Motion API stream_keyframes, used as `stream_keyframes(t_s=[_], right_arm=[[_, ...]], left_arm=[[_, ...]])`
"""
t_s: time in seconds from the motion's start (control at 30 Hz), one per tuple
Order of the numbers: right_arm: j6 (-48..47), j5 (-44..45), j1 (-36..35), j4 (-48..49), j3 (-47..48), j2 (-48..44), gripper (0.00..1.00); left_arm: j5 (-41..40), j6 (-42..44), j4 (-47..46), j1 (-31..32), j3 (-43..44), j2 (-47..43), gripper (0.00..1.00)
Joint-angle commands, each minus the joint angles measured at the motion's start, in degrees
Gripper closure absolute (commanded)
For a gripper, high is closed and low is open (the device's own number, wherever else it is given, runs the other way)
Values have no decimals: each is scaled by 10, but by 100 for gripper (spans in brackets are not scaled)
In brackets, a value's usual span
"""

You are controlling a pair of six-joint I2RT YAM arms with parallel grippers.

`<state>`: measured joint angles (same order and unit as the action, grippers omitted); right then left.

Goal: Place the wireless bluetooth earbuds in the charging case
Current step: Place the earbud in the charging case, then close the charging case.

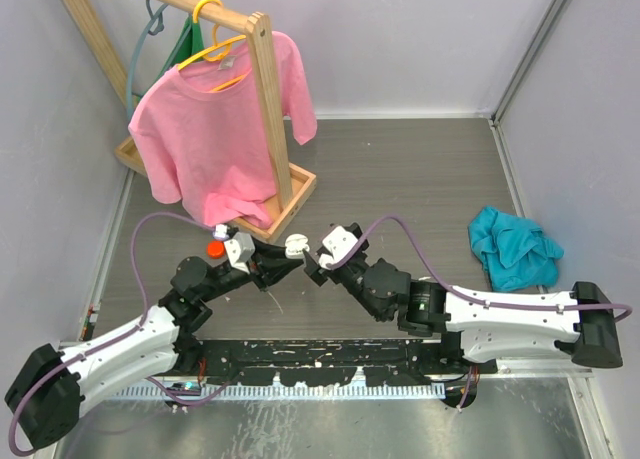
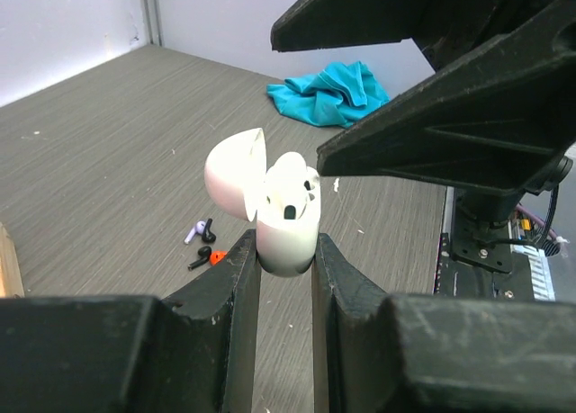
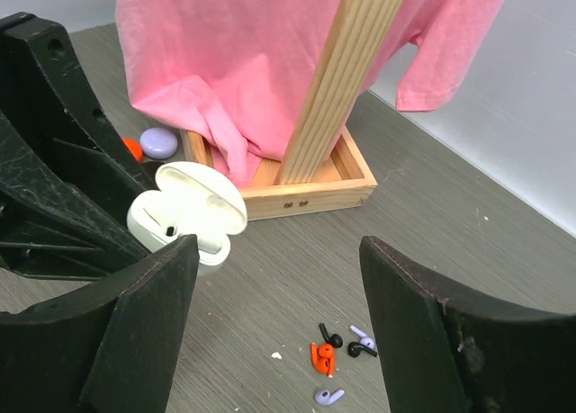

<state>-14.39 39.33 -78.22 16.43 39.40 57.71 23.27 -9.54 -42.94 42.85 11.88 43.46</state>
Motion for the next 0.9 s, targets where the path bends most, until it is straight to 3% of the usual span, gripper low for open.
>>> stream_keyframes(t_s=[0.0,0.23,0.43,0.7,0.87], right_arm=[[7,7,9,9,-4,-32,22],[34,-93,64,-34,-26,-90,20],[74,-276,136,-88,-9,-125,14],[121,-546,227,-123,49,-64,10],[128,-638,250,-133,80,-13,9]], left_arm=[[12,25,-10,0,3,-16,100],[37,56,22,0,1,-43,100],[49,68,64,0,10,-49,100],[93,72,52,0,20,-32,100],[113,73,46,0,23,-29,100]])
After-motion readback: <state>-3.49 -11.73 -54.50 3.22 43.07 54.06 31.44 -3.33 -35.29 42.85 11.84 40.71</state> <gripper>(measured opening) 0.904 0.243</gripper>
